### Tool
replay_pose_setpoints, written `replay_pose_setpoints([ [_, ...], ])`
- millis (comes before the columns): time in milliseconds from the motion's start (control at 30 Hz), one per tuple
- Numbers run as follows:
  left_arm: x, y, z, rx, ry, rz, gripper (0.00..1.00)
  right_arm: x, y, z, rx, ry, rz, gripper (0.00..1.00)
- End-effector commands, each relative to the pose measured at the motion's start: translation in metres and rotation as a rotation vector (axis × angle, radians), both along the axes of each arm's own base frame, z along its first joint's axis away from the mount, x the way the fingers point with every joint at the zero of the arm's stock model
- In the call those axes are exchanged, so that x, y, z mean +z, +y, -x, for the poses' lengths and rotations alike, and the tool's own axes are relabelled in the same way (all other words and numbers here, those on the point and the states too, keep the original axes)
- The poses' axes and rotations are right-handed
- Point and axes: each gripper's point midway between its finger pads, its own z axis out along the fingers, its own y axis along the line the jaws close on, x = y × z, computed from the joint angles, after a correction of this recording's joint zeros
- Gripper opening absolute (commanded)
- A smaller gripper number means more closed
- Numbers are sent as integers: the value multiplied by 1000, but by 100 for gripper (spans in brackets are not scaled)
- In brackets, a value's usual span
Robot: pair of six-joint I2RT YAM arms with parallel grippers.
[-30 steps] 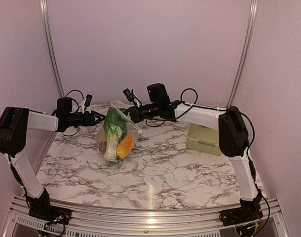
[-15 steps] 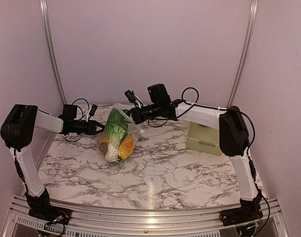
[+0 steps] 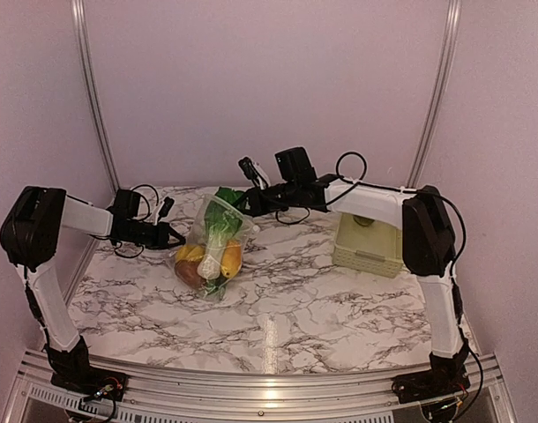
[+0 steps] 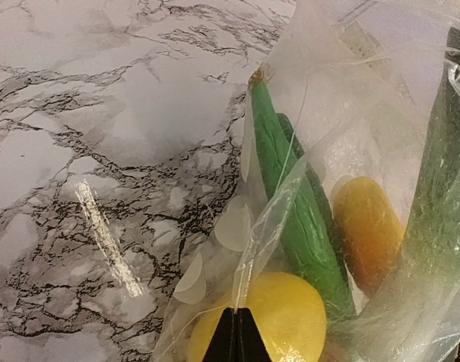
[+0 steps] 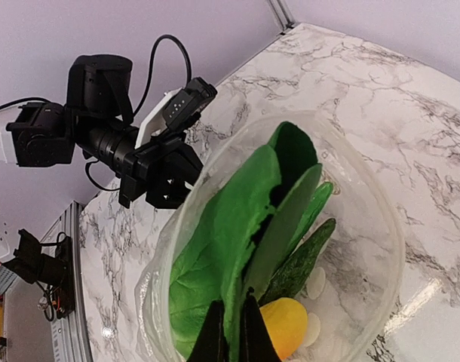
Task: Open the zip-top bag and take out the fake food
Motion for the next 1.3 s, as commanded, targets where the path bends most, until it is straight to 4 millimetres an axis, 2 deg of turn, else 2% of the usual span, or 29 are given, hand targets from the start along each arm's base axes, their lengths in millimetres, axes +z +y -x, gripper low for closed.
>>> replay_pose_setpoints([
  [0,-5,20,10,58,64,-109,0,32,-16,-9,-79,-53,-27,0],
  [133,-4,22,14,60,59,-119,0,40,-25,-13,-116,-60,-60,0],
  [333,2,19,17,48,30,-96,0,78,-22,-22,-163,-106,-216,0],
  [500,9,16,17,36,-12,-78,0,91,-11,-27,-160,-79,-289,0],
  [667,11,17,20,32,-31,-85,0,103,-17,-34,-189,-108,-293,0],
  [900,12,16,19,31,-34,-83,0,126,-50,-50,-277,-160,-298,0],
  [1000,12,16,18,31,-33,-84,0,130,-67,-60,-329,-181,-275,0],
  [1267,9,15,18,26,-30,-79,0,151,-126,-85,-469,-231,-236,0],
])
